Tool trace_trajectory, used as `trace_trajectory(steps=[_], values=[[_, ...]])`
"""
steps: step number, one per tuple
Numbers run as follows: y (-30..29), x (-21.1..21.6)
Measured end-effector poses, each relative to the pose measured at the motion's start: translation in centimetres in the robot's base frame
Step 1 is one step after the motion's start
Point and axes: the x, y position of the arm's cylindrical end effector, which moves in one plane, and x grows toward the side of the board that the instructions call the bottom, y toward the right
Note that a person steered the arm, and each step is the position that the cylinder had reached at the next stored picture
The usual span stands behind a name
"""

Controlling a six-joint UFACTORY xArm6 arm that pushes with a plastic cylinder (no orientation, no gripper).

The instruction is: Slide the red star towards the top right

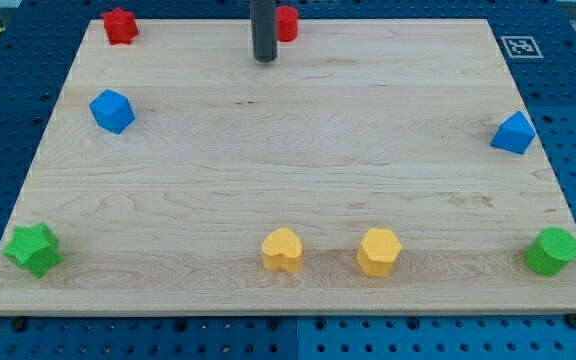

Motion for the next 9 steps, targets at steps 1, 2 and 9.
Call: trace_trajectory(steps=[1, 2, 9], values=[[-3.6, 0.0], [-8.8, 0.0], [-26.3, -7.9]])
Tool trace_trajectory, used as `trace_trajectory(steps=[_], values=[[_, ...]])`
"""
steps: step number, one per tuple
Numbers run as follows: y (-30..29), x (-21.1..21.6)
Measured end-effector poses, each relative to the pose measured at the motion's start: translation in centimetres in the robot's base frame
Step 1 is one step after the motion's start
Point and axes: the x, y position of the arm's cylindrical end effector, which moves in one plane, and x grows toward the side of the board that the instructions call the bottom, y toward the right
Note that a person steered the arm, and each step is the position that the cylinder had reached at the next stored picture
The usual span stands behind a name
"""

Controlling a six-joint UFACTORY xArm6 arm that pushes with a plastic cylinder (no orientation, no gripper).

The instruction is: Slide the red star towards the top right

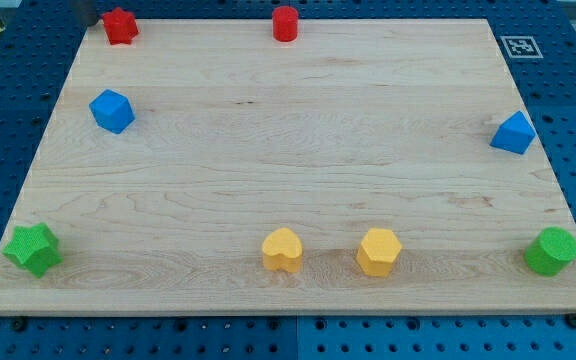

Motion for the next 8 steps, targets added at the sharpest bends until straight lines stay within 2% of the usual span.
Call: trace_trajectory(steps=[2, 4, 5, 8], values=[[2.5, 0.5], [6.6, 4.7], [9.9, 6.3], [21.6, 7.1]])
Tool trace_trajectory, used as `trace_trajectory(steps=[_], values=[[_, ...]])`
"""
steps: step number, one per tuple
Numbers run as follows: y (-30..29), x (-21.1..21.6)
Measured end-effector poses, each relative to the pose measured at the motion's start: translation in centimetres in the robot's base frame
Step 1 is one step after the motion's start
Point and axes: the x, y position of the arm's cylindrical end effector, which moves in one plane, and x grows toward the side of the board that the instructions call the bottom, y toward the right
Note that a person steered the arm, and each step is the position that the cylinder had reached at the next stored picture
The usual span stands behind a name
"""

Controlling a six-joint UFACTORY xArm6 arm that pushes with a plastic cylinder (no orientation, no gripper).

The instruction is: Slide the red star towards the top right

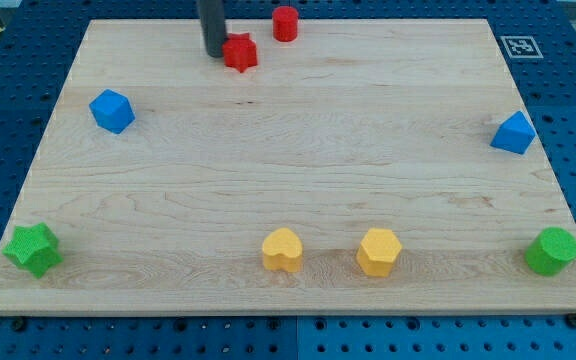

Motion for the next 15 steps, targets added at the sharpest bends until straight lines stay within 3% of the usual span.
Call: trace_trajectory(steps=[3, 8, 15], values=[[9.5, 3.9], [9.6, 6.6], [24.0, 0.7]])
